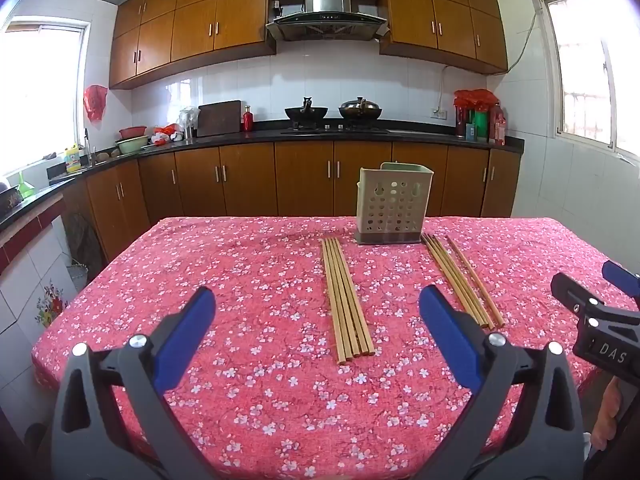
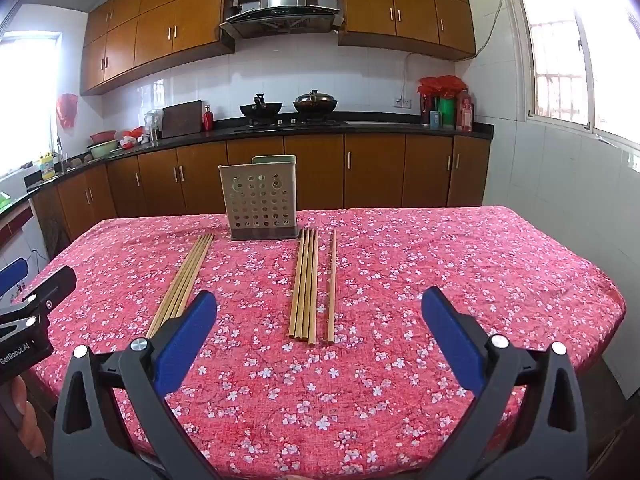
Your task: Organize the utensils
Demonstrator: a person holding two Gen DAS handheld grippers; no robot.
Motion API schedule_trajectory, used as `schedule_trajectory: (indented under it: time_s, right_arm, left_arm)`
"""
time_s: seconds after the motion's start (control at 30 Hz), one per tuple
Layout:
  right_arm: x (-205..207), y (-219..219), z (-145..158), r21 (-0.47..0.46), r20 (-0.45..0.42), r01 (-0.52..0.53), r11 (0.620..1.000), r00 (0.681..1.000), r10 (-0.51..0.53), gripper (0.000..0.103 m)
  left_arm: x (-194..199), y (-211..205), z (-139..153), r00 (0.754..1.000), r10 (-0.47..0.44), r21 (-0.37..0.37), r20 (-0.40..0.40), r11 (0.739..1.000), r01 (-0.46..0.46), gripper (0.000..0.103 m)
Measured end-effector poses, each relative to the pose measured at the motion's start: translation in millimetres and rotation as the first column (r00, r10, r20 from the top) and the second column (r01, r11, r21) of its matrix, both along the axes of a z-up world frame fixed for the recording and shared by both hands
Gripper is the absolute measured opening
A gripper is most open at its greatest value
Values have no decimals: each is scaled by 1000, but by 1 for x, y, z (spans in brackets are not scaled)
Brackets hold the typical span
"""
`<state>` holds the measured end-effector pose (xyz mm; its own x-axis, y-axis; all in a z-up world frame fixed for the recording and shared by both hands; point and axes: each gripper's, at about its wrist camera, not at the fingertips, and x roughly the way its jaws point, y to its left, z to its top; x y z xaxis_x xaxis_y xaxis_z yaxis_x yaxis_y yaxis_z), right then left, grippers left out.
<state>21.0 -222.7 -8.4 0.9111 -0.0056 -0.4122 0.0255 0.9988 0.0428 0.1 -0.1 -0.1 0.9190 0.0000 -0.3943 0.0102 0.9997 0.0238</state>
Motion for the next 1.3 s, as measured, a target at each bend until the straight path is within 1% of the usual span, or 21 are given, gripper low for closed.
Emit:
schedule_trajectory:
  time_s: [1.3]
  right_arm:
    - [2, -3, -2, 2, 0, -2, 1000, 1000, 2, 101]
  left_arm:
    - [0, 0, 0, 1000, -1, 0, 0, 1000, 1, 99]
